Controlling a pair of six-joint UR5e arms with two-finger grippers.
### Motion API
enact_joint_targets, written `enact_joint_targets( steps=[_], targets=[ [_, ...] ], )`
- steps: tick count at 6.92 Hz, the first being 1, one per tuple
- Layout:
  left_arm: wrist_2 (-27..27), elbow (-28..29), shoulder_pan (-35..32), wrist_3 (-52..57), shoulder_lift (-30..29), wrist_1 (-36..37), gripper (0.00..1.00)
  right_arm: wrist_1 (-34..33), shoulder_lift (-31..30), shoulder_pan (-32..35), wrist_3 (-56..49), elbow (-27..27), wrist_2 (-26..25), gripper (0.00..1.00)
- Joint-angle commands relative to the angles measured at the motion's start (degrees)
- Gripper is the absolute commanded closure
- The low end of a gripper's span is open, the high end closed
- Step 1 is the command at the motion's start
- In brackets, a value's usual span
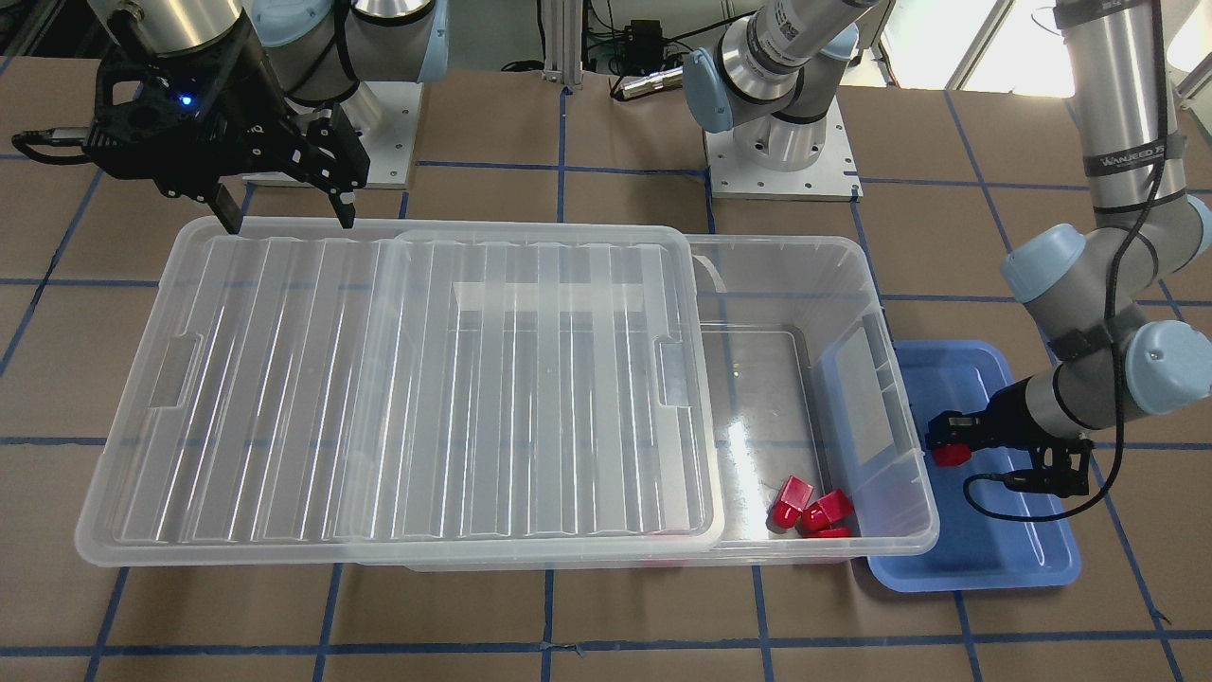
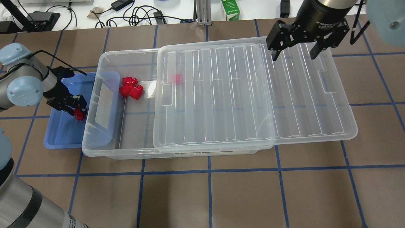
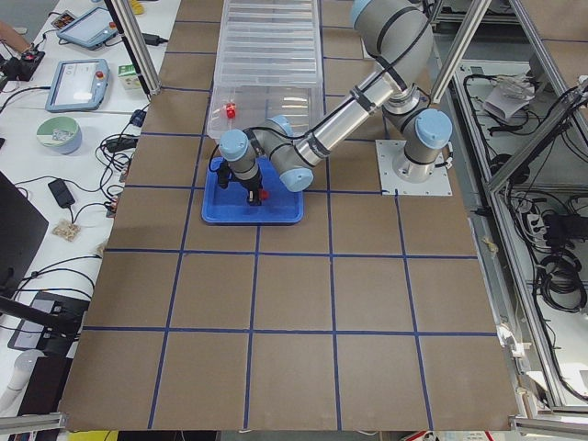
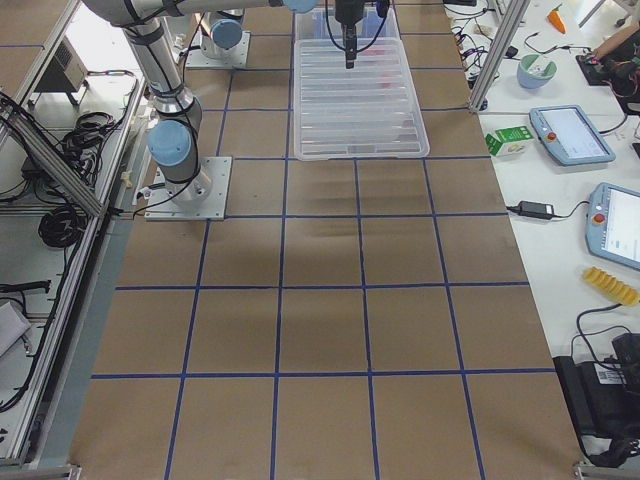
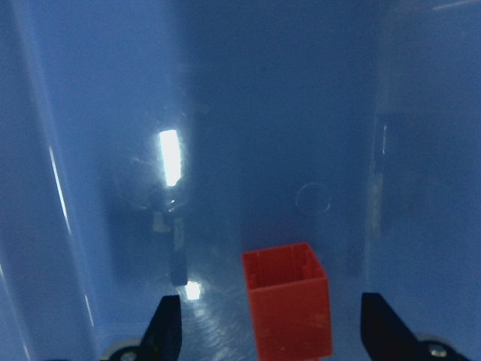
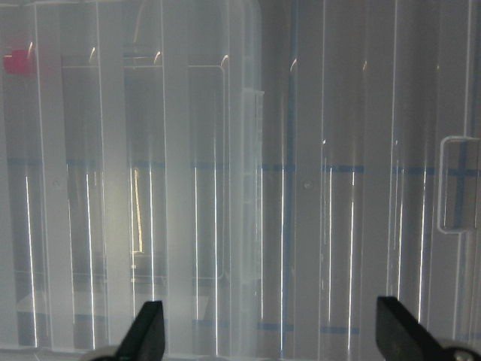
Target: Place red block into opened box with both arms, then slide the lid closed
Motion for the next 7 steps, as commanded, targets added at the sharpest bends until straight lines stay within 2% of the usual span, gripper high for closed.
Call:
enact_joint_targets(
  steps=[1,5,6,7],
  targets=[
    [0.3,2.5,-0.2,0.1,1.4,-0.4,0.87,0.0,-0.1,0.0,-0.3,0.1,-0.1,0.0],
    [1.0,25.4,-5.9,-0.3,5.5,-28.5,0.87,0.0,-0.1,0.0,-0.6,0.1,-0.1,0.0],
    [1.2,27.8,-9.3,-2.5,6.6,-31.3,0.87,0.0,0.0,0.0,-0.6,0.1,-0.1,0.0],
    [1.0,26.5,-14.2,-9.8,8.3,-33.6,0.87,0.0,-0.1,0.0,-0.6,0.1,-0.1,0.0]
  ],
)
